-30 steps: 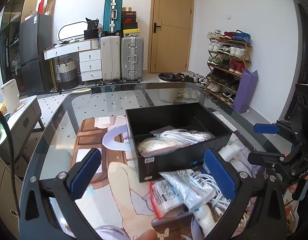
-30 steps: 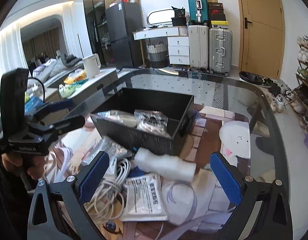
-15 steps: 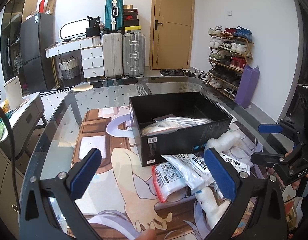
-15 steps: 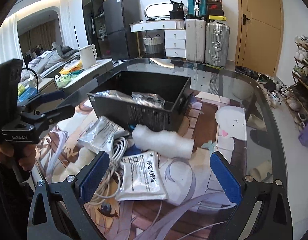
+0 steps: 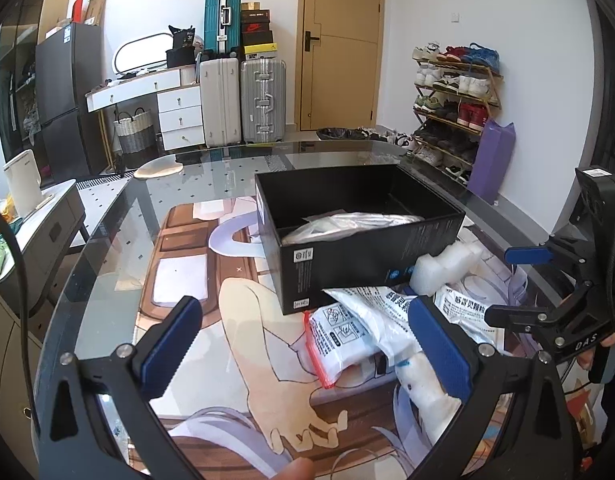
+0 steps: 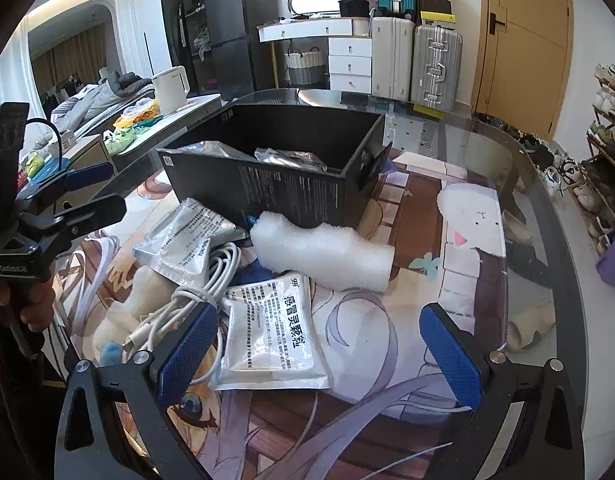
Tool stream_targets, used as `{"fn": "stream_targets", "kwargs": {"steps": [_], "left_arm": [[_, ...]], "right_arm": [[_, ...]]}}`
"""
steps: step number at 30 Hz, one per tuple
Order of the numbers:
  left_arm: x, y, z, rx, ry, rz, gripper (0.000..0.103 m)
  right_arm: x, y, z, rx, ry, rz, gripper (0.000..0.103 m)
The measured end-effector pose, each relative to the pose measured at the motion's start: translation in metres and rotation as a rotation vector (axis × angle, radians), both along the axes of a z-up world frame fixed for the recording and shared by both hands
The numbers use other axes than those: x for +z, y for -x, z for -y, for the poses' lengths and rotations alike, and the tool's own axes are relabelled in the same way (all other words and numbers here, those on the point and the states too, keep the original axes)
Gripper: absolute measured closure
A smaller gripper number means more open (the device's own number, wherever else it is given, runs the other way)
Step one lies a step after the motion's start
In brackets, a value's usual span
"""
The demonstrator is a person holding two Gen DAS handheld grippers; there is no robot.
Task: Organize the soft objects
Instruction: 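Grasp the white printed sachet with the right tool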
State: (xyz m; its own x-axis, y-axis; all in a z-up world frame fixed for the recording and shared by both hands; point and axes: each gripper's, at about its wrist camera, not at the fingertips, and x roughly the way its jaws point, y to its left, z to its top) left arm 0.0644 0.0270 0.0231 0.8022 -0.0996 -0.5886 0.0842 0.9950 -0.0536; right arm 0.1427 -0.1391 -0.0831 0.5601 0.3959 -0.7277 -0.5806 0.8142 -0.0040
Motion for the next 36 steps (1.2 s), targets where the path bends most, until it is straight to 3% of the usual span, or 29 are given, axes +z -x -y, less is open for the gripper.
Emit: {"fn": "stream_targets", "kwargs": {"steps": [26, 36], "left_arm": [[-0.004, -0.002, 0.004, -0.016, -0.009, -0.017, 0.0], [-0.006, -0.001, 0.006, -0.019, -0.014, -0.025, 0.0]], "right_arm": [[-0.031, -0.014, -0.006, -0.019, 0.096, -0.045, 0.001], [-0.034, -0.021, -0.014, -0.023, 0.085, -0.06, 0.001]]}}
